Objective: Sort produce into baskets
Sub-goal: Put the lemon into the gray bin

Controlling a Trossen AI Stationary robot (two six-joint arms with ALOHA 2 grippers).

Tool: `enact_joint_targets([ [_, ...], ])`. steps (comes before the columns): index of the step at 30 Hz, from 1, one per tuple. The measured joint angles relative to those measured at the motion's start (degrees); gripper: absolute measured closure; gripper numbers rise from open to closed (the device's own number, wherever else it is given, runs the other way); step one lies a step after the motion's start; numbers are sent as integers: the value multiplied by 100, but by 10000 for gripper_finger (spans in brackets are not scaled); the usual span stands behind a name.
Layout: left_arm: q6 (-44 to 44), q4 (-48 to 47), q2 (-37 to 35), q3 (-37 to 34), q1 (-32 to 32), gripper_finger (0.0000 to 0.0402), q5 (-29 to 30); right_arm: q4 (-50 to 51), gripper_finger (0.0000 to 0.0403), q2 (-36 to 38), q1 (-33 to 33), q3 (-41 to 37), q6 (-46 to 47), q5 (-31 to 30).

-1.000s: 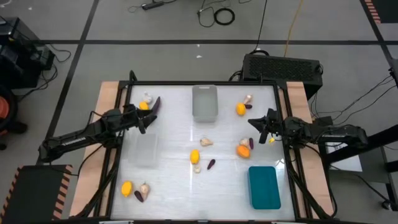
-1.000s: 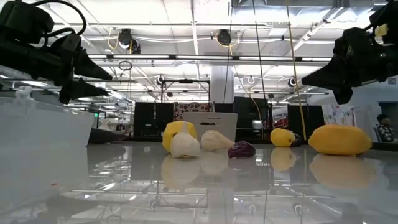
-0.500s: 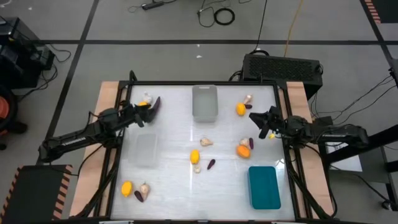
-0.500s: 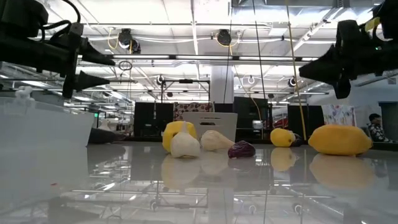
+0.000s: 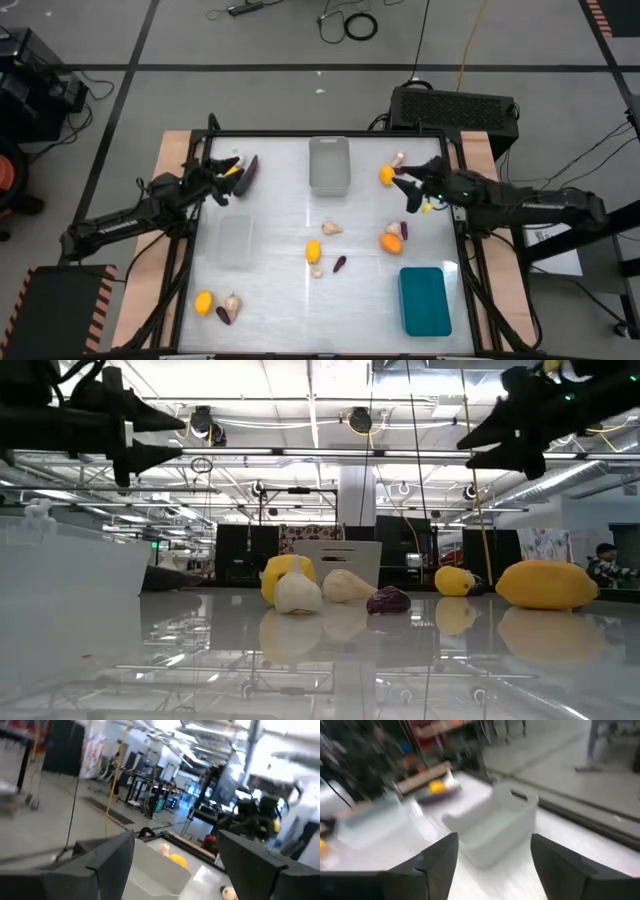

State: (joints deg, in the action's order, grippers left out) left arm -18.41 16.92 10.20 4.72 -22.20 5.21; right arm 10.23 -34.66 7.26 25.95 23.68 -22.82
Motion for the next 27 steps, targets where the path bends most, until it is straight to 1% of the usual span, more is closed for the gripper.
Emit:
enact_joint_targets([
  [4, 747, -23, 257, 682, 0, 114, -407, 991, 159, -877, 85, 781, 524, -352],
  [6, 1042, -525, 480, 1056, 4, 114, -535, 1329, 160, -1320, 151, 1138, 741, -436],
  [8, 1258, -1040, 792, 1375, 4, 114, -537, 1586, 160, -1742, 241, 1430, 895, -435],
  [10, 1488, -1334, 1096, 1596, 4, 114, -503, 1730, 160, -2156, 342, 1689, 961, -424],
  [14, 1978, -1323, 1721, 1768, 4, 114, -519, 2004, 160, -2894, 610, 2167, 973, -359],
  [20, 2657, -1341, 2421, 2038, 4, 114, -533, 2173, 160, -3603, 1215, 2667, 829, 464],
  [24, 3017, -1348, 2701, 2080, 2, 114, -537, 2182, 158, -3896, 1554, 2703, 809, 461],
  [27, 3230, -1337, 2810, 2081, 2, 114, -518, 2237, 147, -4086, 1800, 2704, 902, 478],
])
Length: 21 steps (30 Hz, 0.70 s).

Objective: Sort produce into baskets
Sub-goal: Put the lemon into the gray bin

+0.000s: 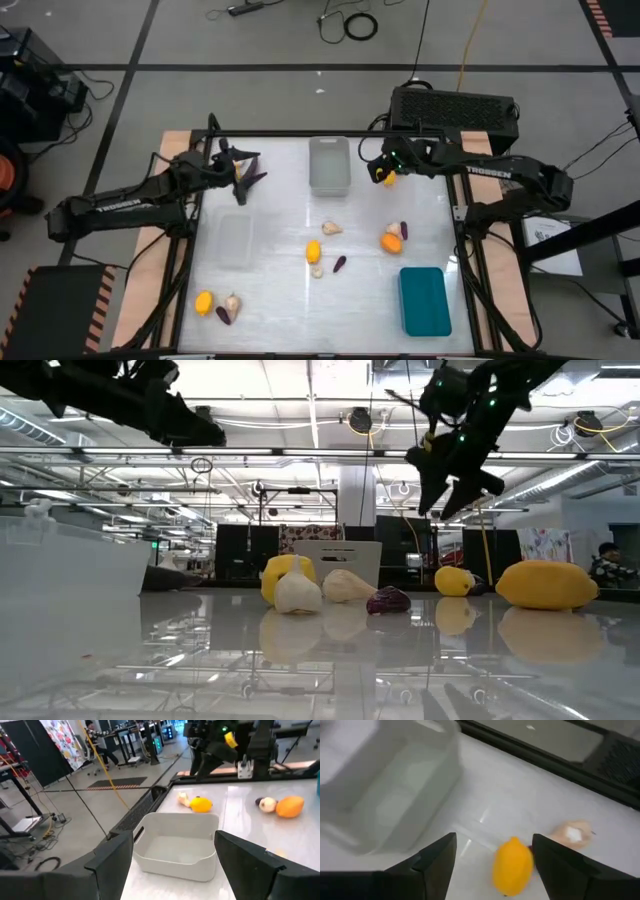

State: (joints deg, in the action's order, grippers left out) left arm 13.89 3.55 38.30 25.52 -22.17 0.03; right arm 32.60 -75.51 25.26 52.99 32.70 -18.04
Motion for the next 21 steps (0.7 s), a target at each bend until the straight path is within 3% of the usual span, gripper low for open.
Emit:
enact_joint_targets([
  [10, 4, -1, 70, 2, 1, 114, 7, 0, 85, -833, 265, 0, -279, -2],
  [21, -147, -176, 70, 2, 2, 114, 22, 147, 78, -1613, 264, 0, 173, 42],
])
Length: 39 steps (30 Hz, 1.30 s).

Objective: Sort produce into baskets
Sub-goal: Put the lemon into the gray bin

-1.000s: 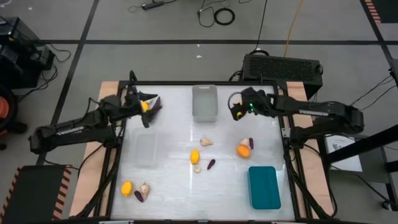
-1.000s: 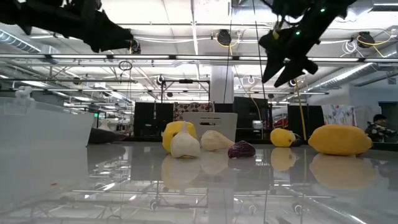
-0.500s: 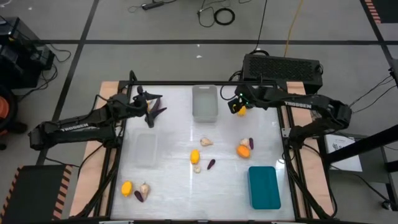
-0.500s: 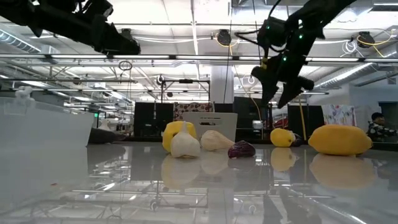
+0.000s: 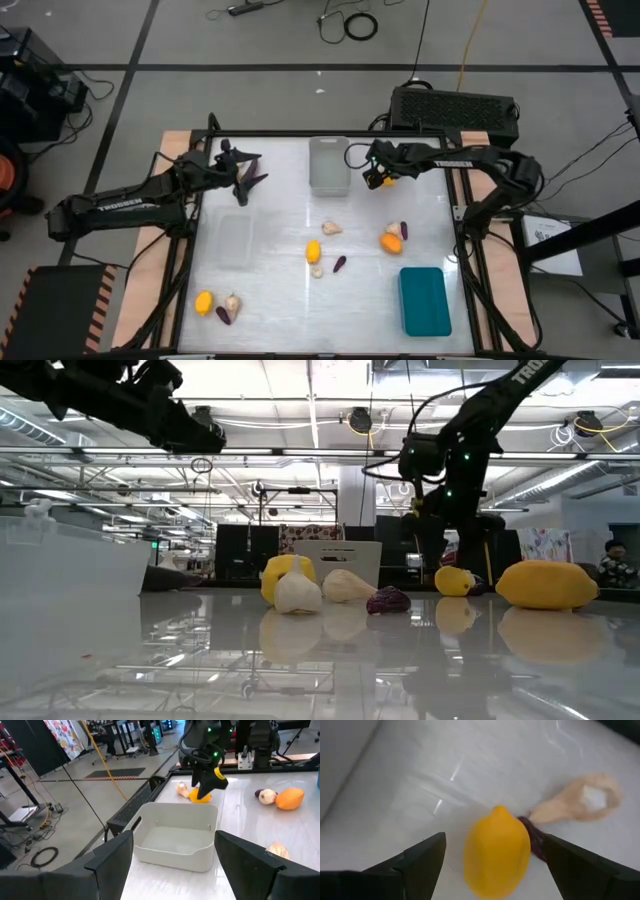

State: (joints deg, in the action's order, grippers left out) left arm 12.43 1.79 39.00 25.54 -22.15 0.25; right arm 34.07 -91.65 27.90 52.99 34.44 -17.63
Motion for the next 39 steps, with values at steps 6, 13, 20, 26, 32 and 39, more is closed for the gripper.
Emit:
enact_joint_targets([
  [6, -5, -9, 0, 0, 0, 114, 0, 118, 78, -214, 2, 0, 262, -13],
  [13, 201, -264, -2, 2, 0, 114, 194, 127, 92, -394, -2, 0, 256, -5],
  [20, 356, -295, -2, -42, -262, 114, 768, 240, 171, -273, -2, 0, 233, 2],
  [26, 279, 95, -2, -324, -969, 114, 1027, 174, 227, 113, -30, 0, 186, 156],
  [32, -82, 352, -2, -501, -1565, 114, 1513, -331, 230, 734, -205, 0, 256, 162],
  [39, -299, 393, -2, -518, -1768, 114, 1351, -2510, 223, 1051, -664, 4, -85, 138],
])
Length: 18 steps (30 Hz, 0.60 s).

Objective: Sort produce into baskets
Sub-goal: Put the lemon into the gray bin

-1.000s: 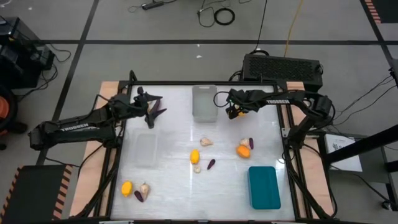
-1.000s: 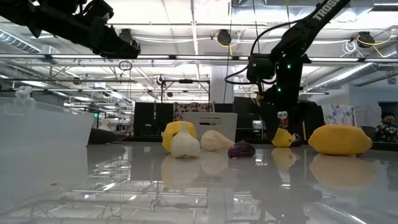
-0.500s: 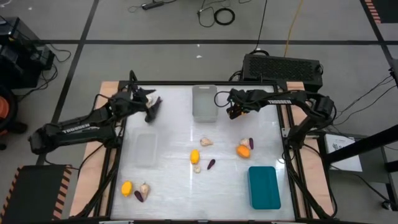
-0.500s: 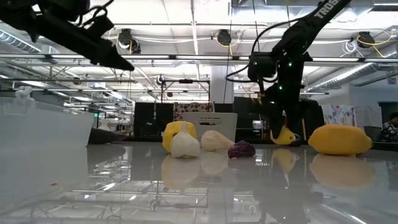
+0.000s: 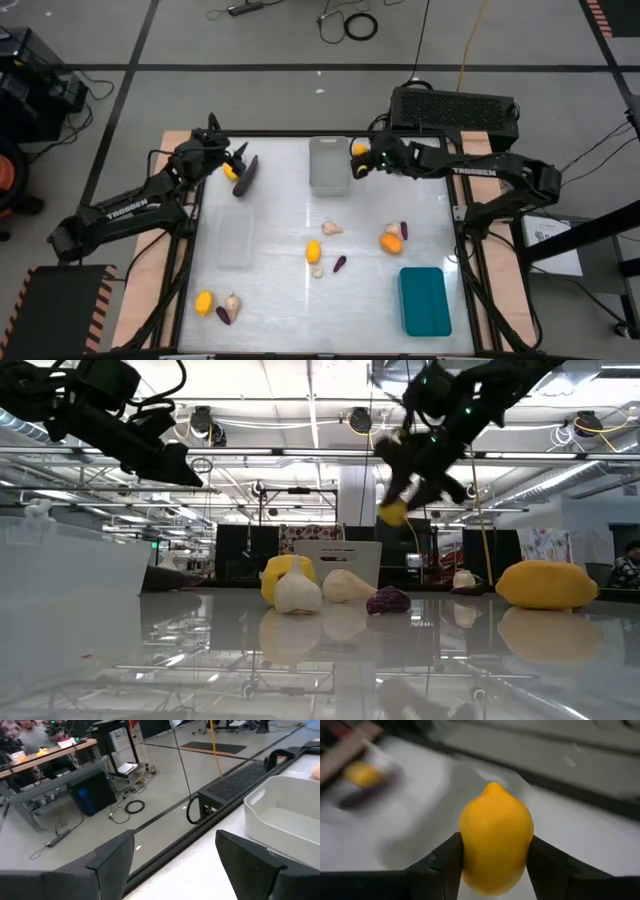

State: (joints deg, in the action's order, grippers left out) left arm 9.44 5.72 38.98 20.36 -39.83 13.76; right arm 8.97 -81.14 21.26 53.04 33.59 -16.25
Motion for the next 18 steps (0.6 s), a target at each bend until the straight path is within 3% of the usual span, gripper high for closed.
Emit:
enact_joint_targets([
  [7, 4, 36, 0, -1, 6, 114, -20, -1841, 223, -677, -332, 2, -421, 22],
  [18, -4, 261, 0, 0, 11, 114, -22, -2161, 222, -804, -602, 3, -793, -27],
])
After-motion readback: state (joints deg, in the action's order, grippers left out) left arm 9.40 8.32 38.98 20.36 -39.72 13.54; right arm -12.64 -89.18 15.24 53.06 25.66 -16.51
